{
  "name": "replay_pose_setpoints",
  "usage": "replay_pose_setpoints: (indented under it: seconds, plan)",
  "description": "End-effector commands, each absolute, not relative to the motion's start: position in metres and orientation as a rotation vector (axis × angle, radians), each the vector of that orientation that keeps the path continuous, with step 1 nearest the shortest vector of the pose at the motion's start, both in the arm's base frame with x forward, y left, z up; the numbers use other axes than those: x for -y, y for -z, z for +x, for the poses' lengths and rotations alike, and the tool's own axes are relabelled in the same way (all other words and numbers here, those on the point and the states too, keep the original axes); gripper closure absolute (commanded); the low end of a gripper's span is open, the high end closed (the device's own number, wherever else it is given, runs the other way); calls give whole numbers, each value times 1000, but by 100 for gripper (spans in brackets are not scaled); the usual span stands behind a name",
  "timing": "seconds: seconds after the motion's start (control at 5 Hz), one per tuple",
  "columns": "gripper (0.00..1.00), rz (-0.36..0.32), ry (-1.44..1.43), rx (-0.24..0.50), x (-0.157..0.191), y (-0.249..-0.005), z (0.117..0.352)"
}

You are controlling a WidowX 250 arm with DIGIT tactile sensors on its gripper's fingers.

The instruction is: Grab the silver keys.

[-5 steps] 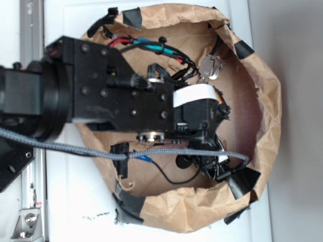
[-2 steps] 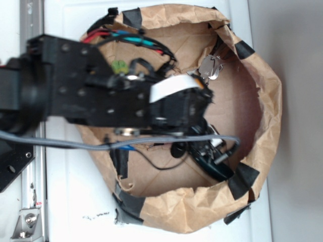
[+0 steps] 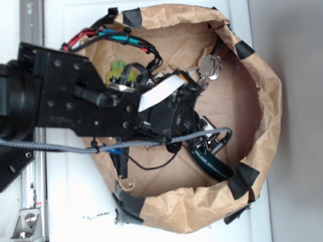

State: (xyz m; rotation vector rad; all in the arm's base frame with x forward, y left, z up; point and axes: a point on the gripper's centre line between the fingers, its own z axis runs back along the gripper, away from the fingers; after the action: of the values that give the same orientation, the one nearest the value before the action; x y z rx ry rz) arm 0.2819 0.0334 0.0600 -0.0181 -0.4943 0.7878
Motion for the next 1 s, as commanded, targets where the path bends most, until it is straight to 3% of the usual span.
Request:
replay_pose_setpoints:
  seconds: [0.0, 0.2, 0.4, 0.8]
  plan:
    - [0, -26, -865, 599, -41, -49, 321]
    - [0, -71, -863, 676, -39, -48, 322]
    - [100, -118, -841, 687, -38, -54, 316]
    - [100, -141, -803, 708, -37, -61, 310]
